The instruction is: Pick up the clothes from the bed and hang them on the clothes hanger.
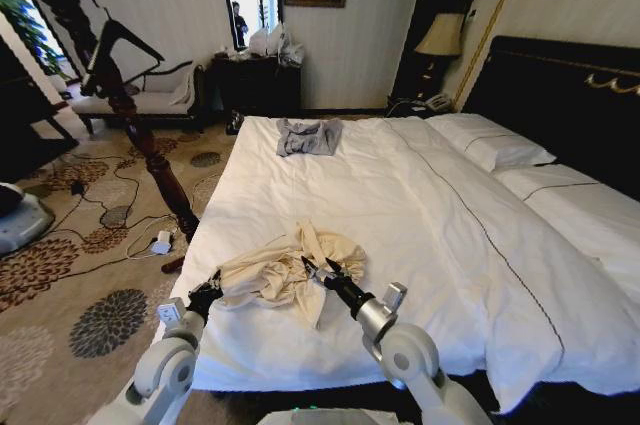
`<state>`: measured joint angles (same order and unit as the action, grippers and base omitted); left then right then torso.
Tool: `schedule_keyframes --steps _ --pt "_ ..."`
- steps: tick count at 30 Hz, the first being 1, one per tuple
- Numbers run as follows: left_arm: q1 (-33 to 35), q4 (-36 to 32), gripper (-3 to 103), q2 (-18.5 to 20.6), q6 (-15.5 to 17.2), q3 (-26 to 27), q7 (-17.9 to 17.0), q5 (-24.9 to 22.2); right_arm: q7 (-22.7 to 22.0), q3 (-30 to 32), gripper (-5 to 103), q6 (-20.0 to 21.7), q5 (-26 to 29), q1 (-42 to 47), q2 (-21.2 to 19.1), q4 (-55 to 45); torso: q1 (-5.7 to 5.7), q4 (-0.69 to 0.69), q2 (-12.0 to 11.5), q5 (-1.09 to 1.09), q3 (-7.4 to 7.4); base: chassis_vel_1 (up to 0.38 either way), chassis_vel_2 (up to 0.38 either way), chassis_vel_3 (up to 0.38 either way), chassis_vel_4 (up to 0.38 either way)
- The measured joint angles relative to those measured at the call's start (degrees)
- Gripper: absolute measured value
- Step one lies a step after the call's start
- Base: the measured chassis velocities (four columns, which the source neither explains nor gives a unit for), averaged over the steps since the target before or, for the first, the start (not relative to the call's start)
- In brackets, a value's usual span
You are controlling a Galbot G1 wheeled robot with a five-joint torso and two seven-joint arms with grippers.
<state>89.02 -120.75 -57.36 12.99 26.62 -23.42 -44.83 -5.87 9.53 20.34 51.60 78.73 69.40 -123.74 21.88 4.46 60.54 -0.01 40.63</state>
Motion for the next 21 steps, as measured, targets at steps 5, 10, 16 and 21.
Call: schedule_keyframes --steps 5,10,16,21 --pt "-0.37 0.48 0 -0.38 0.00 -0.91 0.09 0.58 -3.89 -2.61 100 2.39 1.80 -4.01 3.47 6.33 0.00 -0.01 0.00 0.01 0.00 0.000 0.000 0.000 0.000" --pt "-0.24 0.39 0 -0.37 0.02 -1.09 0.16 0.69 -7.33 -3.82 100 3.16 2.45 -8.57 5.17 11.01 0.00 -0.02 0.00 0.01 0.00 0.000 0.000 0.000 0.000" --pt "-0.17 -0.04 0 -0.19 0.02 -0.70 0.23 0.50 -9.36 -2.70 100 3.22 2.42 -9.44 4.01 12.52 0.00 0.00 0.00 0.01 0.00 0.000 0.000 0.000 0.000" --pt "-0.32 -0.04 0 -0.47 0.02 -1.10 0.26 0.49 -10.52 -1.28 100 3.09 2.79 -10.03 2.99 13.08 0.00 0.00 0.00 0.01 0.00 0.000 0.000 0.000 0.000"
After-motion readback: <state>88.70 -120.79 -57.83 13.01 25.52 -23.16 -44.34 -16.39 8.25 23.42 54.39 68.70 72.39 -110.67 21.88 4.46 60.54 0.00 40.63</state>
